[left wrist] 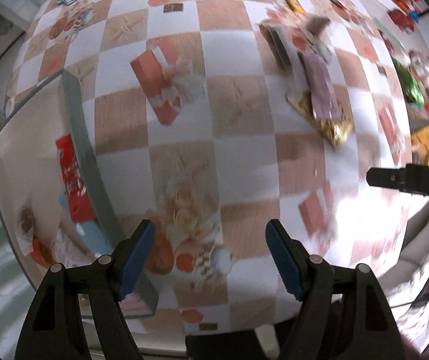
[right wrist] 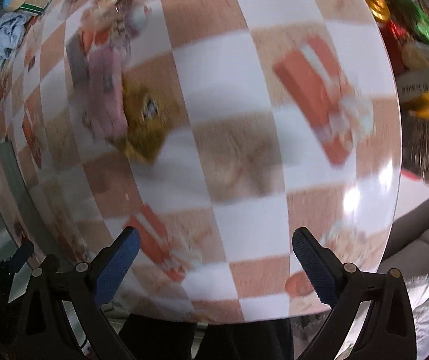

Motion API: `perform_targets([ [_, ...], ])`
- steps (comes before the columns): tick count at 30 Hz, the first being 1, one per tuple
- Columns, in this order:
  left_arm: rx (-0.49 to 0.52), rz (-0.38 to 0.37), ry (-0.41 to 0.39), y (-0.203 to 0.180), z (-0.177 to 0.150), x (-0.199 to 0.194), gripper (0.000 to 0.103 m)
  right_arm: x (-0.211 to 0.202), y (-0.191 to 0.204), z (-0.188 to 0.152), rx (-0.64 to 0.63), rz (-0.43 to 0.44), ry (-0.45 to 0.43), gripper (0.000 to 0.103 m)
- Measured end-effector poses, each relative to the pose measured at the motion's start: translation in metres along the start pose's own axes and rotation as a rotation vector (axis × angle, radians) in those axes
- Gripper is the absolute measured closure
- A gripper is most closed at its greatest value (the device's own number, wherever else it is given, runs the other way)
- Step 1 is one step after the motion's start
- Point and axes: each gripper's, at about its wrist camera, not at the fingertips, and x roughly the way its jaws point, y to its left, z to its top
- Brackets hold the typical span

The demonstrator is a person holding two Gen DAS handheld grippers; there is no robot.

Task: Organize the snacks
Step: 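Move both grippers back over the table toward the remaining snacks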

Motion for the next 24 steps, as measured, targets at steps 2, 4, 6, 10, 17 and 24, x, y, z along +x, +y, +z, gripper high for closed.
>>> perform_targets([
  [2, -0.026, 0.006, -0.015, -0.001, 0.013, 0.0, 0.024, -0.008, 0.004, 0.015, -0.019, -0.003, -0.018, 0.001],
  [4, -0.06, 0.007, -0.037, -0.001, 0.032, -0.001, 0.024, -0.012, 0.009, 0.028, -0.032, 0.0, -0.035, 0.001],
  [6, -0.08, 0.013, -0.055, -0.002, 0.047, -0.001, 0.024, -0.016, 0.015, 0.042, -0.033, 0.003, -0.056, 0.001],
  [10, -0.118, 0.028, -0.075, -0.001, 0.077, 0.001, 0.024, -0.02, 0.027, 0.067, -0.033, 0.031, -0.079, 0.001],
  [17, -0.152, 0.05, -0.088, 0.004, 0.109, 0.005, 0.024, -0.016, 0.048, 0.107, -0.059, 0.033, -0.087, 0.001],
  [24, -0.16, 0.034, -0.103, -0.011, 0.137, 0.008, 0.024, -0.02, 0.056, 0.131, -0.132, -0.022, -0.13, 0.0],
])
